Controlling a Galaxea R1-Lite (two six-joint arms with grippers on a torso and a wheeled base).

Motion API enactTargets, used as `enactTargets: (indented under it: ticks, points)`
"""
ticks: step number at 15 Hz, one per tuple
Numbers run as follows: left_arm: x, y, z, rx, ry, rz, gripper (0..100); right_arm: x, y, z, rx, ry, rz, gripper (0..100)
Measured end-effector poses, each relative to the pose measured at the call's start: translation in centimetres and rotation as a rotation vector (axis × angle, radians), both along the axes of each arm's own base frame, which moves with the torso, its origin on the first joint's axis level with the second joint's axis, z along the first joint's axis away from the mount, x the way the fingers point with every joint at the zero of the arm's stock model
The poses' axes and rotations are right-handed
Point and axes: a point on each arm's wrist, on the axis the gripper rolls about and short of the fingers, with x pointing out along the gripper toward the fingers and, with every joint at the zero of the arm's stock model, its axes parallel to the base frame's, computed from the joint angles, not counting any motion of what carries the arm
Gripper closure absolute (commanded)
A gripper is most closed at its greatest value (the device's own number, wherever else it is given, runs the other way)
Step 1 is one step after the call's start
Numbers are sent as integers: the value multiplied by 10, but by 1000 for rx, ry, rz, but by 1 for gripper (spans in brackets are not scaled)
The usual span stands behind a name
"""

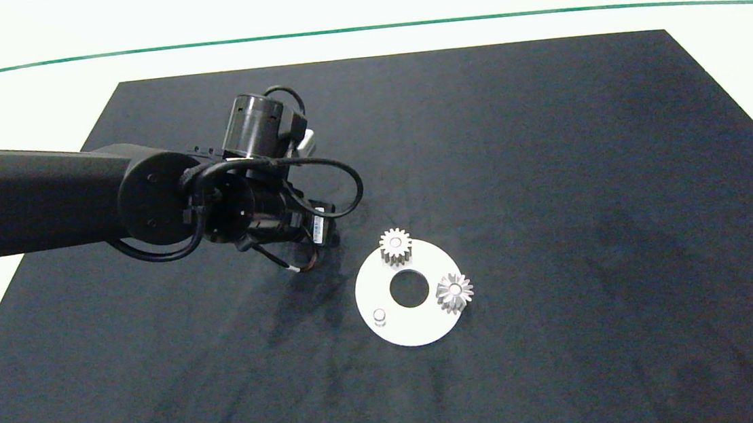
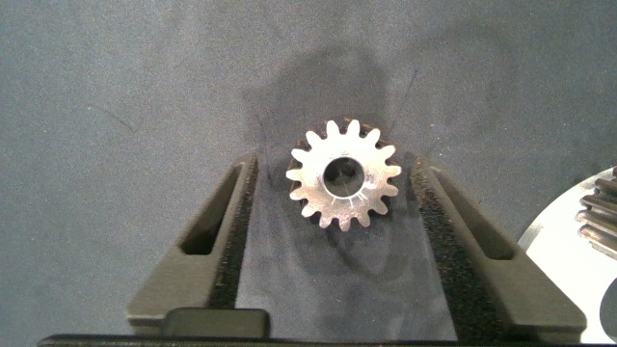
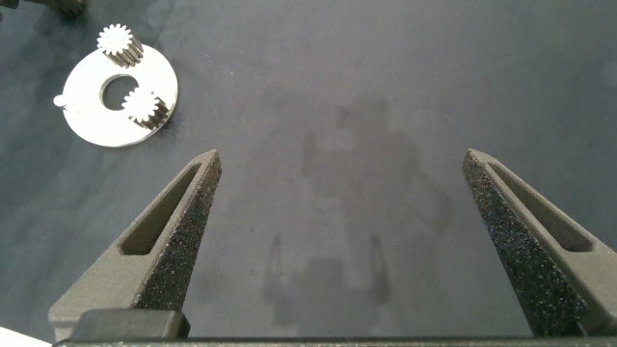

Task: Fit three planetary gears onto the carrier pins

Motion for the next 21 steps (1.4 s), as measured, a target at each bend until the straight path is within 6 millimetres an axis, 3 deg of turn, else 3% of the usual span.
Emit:
enactTargets:
  ticks: [10, 17, 21]
  points:
    - [4, -5, -2, -12, -39, -3, 62, 0, 0, 1, 2, -4, 0, 0]
    - [-5, -1, -9, 7, -8, -8, 77, 0, 0, 1, 3, -5, 0, 0]
    - [-15, 7, -2, 6, -8, -4, 84, 0, 0, 1, 4, -4, 10, 0]
